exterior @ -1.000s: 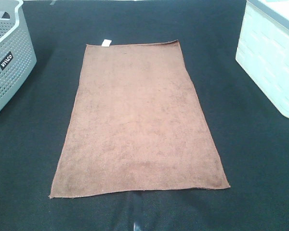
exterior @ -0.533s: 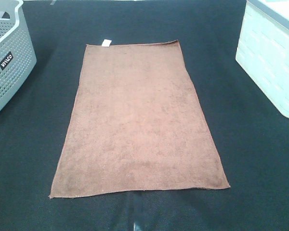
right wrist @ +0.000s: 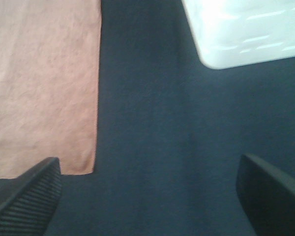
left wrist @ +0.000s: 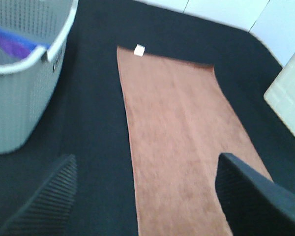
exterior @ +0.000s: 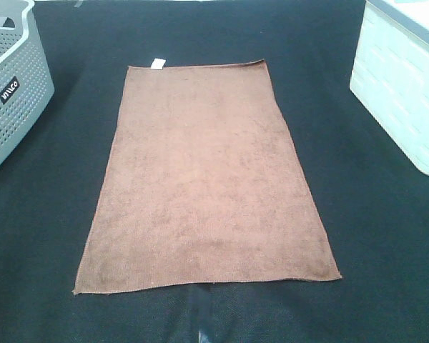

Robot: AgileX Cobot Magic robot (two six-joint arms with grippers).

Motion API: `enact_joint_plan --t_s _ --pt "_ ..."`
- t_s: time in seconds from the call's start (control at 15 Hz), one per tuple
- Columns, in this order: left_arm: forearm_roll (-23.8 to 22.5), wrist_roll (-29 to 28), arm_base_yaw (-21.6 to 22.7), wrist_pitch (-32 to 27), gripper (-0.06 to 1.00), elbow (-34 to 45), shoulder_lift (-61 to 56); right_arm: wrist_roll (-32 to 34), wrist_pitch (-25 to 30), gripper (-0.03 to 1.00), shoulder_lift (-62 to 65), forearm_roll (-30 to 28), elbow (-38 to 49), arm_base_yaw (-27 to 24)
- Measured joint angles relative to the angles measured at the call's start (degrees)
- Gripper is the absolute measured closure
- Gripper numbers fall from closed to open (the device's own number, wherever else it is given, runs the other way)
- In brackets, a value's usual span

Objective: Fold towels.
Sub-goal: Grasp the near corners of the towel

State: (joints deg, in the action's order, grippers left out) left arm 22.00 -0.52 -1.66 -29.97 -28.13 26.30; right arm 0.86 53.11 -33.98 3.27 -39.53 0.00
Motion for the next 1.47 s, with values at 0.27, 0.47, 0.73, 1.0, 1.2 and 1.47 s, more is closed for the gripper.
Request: enact_joint_plan --t_s 0.27,0.47,0.73,1.0,1.2,1.47 --pt "8.9 5.3 0.0 1.3 0.21 0.1 17.1 0.0 -0.3 0.06 -15.9 2.1 -1.7 0.0" --pt "21.9 18.9 0.0 1.3 0.21 0.1 31.5 -1.7 -1.0 0.06 -28.8 6.2 -1.7 0.0" --pt "40.0 40.5 0.0 -0.7 0.21 0.1 49.2 -14.8 -3.8 0.06 -44.2 20.2 -1.8 0.0" --pt "51.8 53.9 0.0 -2.4 0.21 0.1 61.0 -24.4 -8.9 0.06 -53.1 30.3 -1.8 0.0" --pt "56.4 60.8 0.0 -2.5 0.21 0.1 67.3 -34.3 -9.8 0.06 -59.5 41.1 -1.8 0.0" --pt "62.2 66.2 0.0 -2.5 0.21 0.1 71.6 -39.7 -9.9 0.10 -64.7 47.4 -1.8 0.1"
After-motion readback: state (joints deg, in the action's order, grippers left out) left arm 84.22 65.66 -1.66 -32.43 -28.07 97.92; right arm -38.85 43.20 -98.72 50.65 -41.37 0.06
